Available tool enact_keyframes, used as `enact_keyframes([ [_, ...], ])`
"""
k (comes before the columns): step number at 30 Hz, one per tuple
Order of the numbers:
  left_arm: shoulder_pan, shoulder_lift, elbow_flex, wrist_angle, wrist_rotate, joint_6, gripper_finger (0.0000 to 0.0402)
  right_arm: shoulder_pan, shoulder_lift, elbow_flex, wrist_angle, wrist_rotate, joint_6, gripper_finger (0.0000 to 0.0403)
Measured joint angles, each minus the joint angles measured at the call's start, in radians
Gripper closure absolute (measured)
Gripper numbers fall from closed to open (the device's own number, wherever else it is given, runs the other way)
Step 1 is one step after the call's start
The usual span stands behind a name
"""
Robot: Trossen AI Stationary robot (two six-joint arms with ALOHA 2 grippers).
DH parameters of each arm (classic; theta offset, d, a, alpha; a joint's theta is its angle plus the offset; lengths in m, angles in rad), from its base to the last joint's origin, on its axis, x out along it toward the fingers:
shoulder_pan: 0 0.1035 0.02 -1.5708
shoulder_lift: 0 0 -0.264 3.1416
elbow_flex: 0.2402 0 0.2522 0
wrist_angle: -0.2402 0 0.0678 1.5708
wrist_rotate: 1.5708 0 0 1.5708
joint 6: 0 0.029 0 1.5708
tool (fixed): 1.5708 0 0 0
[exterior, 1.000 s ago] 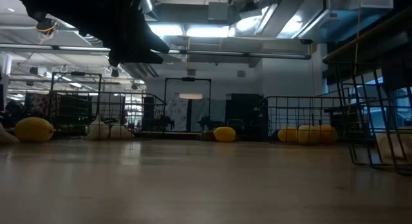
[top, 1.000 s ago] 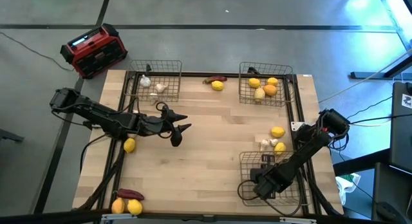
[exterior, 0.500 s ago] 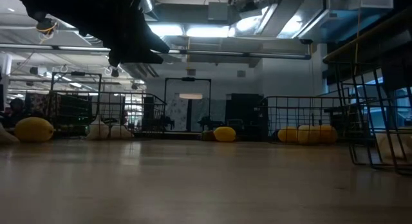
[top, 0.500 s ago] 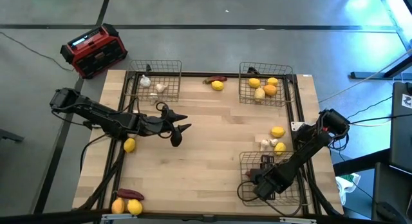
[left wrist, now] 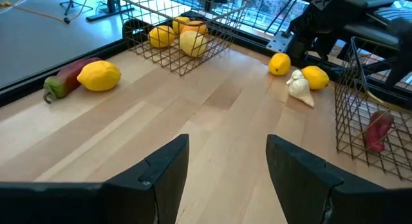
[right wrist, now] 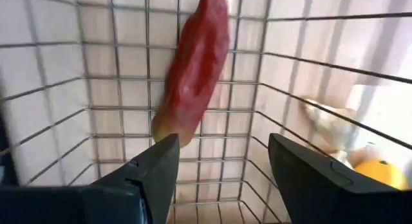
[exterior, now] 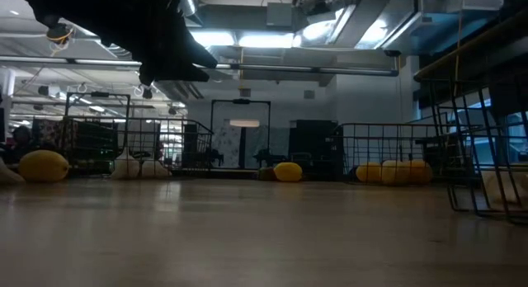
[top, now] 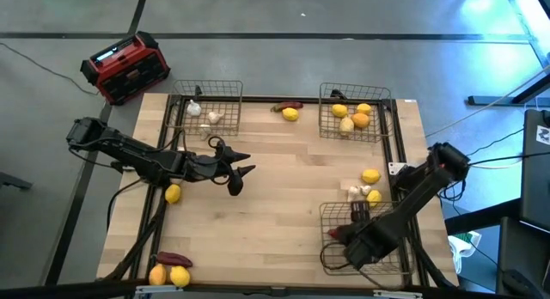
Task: Sort produce into baskets
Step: Put the white garlic into the top left wire basket
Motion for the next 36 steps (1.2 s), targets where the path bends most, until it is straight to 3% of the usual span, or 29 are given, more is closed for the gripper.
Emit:
enact_keyframes([
  [8,0.0,0.0,0.0,0.0,0.0,0.001,0.0198,-0.028,-0.196,0.008,0.016,0.065,0.069,0.0166],
  [21,0.0,0.0,0.0,0.0,0.0,0.001,0.0198,-0.184,-0.476,0.008,-0.113,0.383,0.16,0.0166],
  [29,0.0,0.0,0.0,0.0,0.0,0.0,0.0198,-0.351,-0.525,-0.007,-0.204,0.386,0.121,0.0166],
  [36,-0.001,0.0,0.0,0.0,0.001,-0.017,0.0198,-0.492,-0.582,-0.134,-0.195,0.309,0.081,0.0166],
])
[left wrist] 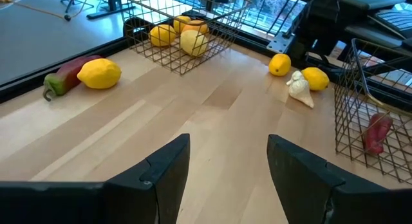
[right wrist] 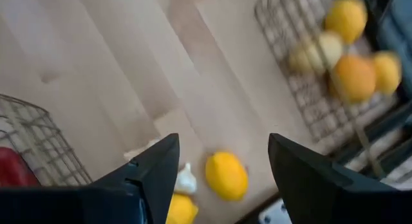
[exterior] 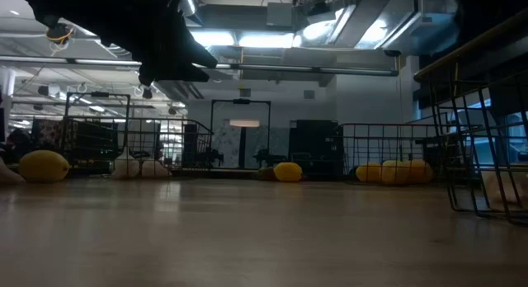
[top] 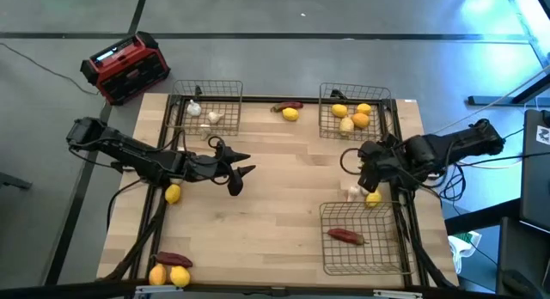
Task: Sort produce into baskets
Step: Put the white garlic into the top left wire basket
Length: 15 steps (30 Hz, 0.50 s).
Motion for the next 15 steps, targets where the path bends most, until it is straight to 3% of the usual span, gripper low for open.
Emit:
enact_keyframes([
  [9,0.0,0.0,0.0,0.0,0.0,0.0,0.0198,-0.203,-0.128,-0.236,0.134,-0.182,0.006,0.0166],
  [15,0.0,0.0,0.0,0.0,0.0,0.024,0.0198,-0.346,-0.141,-0.344,0.172,-0.261,0.006,0.0166],
])
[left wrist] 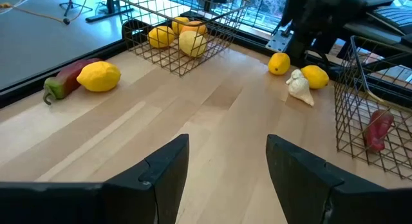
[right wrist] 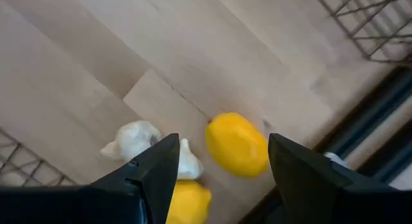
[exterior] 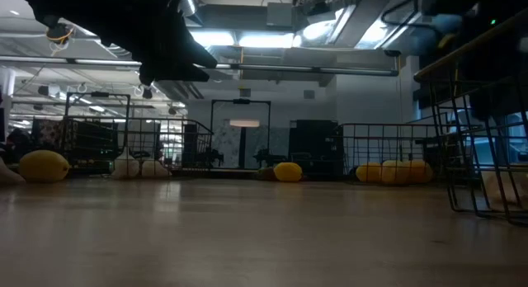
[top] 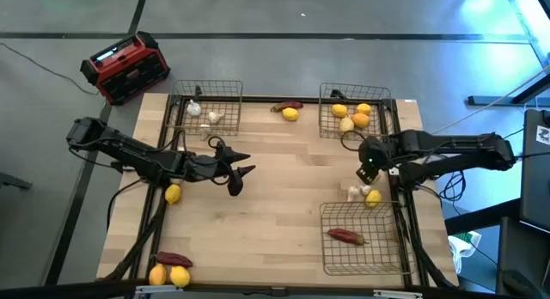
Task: Sort produce into baskets
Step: Put the white garlic into the top left wire basket
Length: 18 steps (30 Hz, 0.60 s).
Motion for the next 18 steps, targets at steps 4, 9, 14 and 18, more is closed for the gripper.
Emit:
enact_keyframes([
  [4,0.001,0.0,0.0,0.0,0.0,0.002,0.0198,-0.043,0.0,-0.058,0.096,-0.055,-0.007,0.0166],
  [9,0.001,0.0,0.0,0.0,0.0,0.002,0.0198,-0.046,0.001,-0.087,0.147,-0.16,-0.036,0.0166],
  [14,0.001,0.0,0.0,0.0,0.0,0.024,0.0198,-0.046,0.001,-0.127,0.175,-0.234,-0.053,0.0166],
  [18,0.001,0.0,0.0,0.0,0.0,0.025,0.0198,-0.046,0.001,-0.197,0.259,-0.31,-0.053,0.0166],
])
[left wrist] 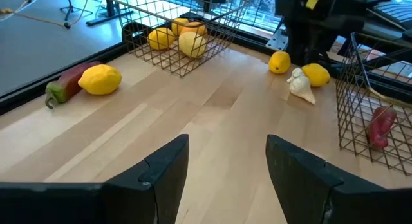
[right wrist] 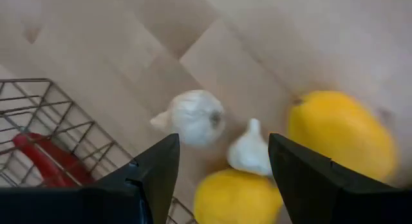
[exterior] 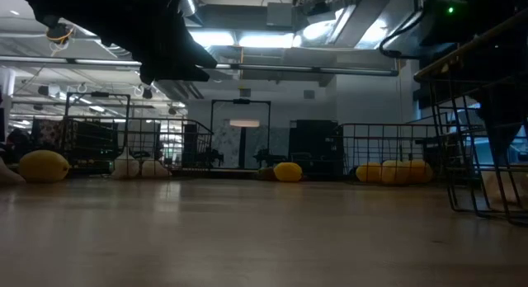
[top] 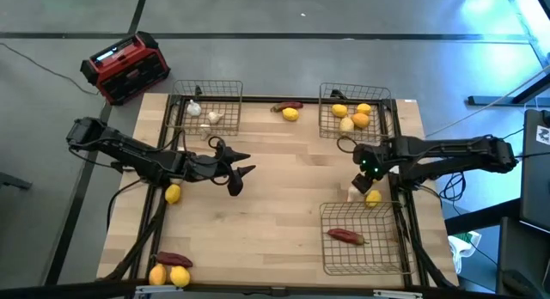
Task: Sort produce into baskets
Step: Put the white garlic into the top left wire basket
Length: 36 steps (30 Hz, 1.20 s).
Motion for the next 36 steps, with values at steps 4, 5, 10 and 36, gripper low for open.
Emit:
enact_keyframes([
  [4,0.0,0.0,0.0,0.0,-0.003,0.007,0.0198,0.0,0.0,-0.045,0.101,-0.048,-0.015,0.0166],
  [5,0.0,0.0,0.0,0.0,-0.005,0.011,0.0198,0.0,0.0,-0.054,0.115,-0.058,-0.026,0.0166],
  [10,0.0,0.0,0.0,0.0,-0.008,0.015,0.0198,0.001,0.0,-0.084,0.147,-0.098,-0.048,0.0166],
  [36,0.0,0.0,0.0,0.0,-0.024,0.011,0.0198,0.001,0.166,-0.157,0.409,-0.123,-0.106,0.0166],
])
